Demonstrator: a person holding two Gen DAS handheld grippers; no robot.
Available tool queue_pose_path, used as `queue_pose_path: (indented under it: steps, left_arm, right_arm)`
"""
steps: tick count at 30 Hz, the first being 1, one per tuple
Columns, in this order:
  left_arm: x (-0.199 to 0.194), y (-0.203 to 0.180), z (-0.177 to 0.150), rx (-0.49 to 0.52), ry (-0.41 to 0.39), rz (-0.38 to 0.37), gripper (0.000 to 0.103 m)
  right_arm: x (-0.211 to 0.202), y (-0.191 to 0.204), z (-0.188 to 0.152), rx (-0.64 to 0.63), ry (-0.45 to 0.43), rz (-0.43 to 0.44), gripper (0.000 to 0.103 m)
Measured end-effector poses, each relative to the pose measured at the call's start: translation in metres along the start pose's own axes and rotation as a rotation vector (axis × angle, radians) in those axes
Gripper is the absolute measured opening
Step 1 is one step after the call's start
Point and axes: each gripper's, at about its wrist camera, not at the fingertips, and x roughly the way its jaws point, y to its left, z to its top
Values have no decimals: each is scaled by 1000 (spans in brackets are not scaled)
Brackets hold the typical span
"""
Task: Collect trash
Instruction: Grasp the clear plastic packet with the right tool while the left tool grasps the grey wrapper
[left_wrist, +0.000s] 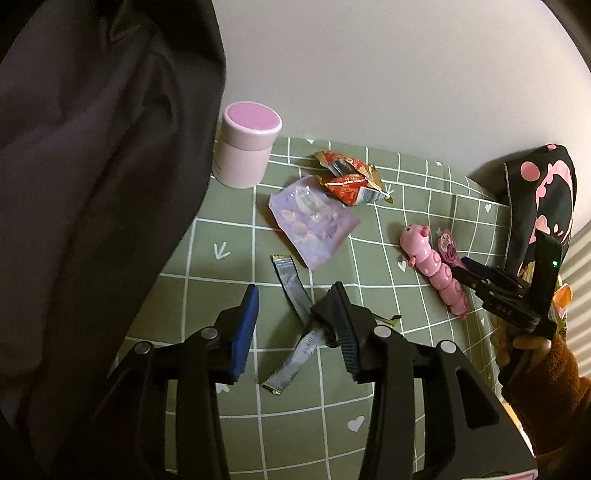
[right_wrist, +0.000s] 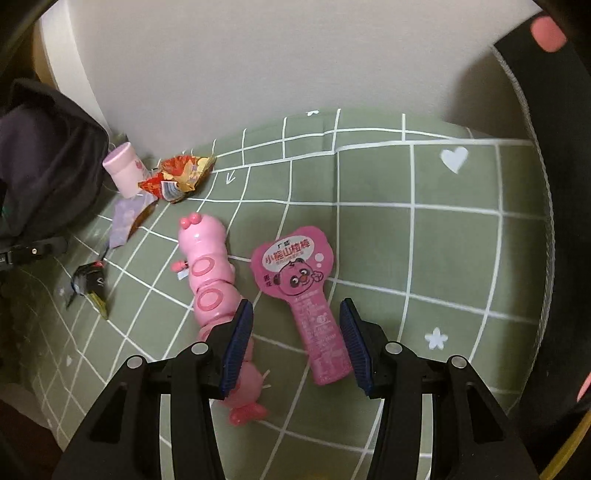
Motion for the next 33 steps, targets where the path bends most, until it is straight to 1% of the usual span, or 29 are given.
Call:
queue_pose_path:
  steps: [2, 5, 6, 9, 11, 12, 14, 19, 25, 32, 33]
  left_arm:
    - [2, -3, -1, 14, 12, -8, 38]
    - [4, -11, -3, 42, 26, -14, 39]
    - [5, -15, -5, 55, 32, -13, 41]
    - [11, -24, -7, 102, 47, 27, 42]
    - [13, -31, -8, 144, 49, 66, 42]
    - [14, -34, -8, 164, 48, 85, 42]
    - [15, -36, -7, 182, 47, 99, 42]
    - [21, -34, -5, 179, 56, 111, 42]
    - [31, -35, -5, 167, 78, 105, 42]
    - [39, -40, -6, 151, 90, 100, 42]
    - [39, -40, -5, 144, 89, 97, 40]
  right_arm:
    - [6, -2, 6, -6, 8, -23, 46]
    - [15, -5, 14, -17, 20, -19, 46]
    - [18, -3, 17, -24, 26, -18, 46]
    - [25, -1, 20, -47, 41, -23, 44]
    - [27, 1, 22, -67, 53, -70, 26]
    - [27, 1, 23, -67, 57, -77, 23]
    - [26, -3, 27, -55, 76, -78, 13]
    - [11, -7, 32, -51, 57, -108, 12]
    - [-7, -8, 39, -30, 24, -105, 12]
    - [-25, -2, 36, -23, 9, -105, 12]
    - [-28, -2, 35, -20, 7, -108, 12]
